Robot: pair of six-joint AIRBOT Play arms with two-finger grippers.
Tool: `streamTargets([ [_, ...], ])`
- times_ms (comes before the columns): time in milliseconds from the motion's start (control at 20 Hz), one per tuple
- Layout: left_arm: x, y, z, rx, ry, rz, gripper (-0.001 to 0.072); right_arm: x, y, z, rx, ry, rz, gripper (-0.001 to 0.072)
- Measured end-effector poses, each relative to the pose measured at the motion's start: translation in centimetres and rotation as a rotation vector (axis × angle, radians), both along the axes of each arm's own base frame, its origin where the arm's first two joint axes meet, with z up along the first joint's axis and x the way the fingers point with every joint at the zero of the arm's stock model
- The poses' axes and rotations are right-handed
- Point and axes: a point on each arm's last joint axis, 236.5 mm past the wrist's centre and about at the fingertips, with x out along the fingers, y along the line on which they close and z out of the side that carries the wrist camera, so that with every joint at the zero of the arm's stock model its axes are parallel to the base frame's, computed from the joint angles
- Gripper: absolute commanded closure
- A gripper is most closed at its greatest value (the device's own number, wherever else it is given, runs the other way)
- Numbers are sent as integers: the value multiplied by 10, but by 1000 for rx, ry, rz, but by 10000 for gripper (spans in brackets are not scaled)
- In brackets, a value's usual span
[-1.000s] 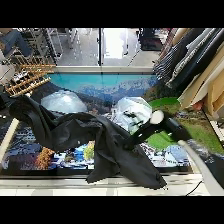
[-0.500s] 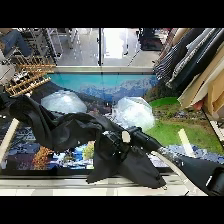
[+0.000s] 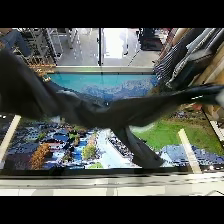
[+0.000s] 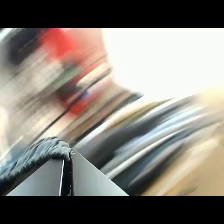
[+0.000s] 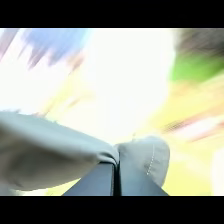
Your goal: Fold the clothes and pants, and hang the long-sleeved shirts on hangers.
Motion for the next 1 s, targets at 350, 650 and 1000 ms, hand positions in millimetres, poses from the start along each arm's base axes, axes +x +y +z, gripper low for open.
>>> streamTargets([
  [350,-104,51,152,-62,-416,210,692,-123,-113,204,-224,-564,-363,693],
  [650,-15,101,-21,245,214,307,691,-57,-71,37,84,-9,-101,687],
  [1000,21,98,-313,302,973,39,691,36,-22,-201,652,458,-146,241],
])
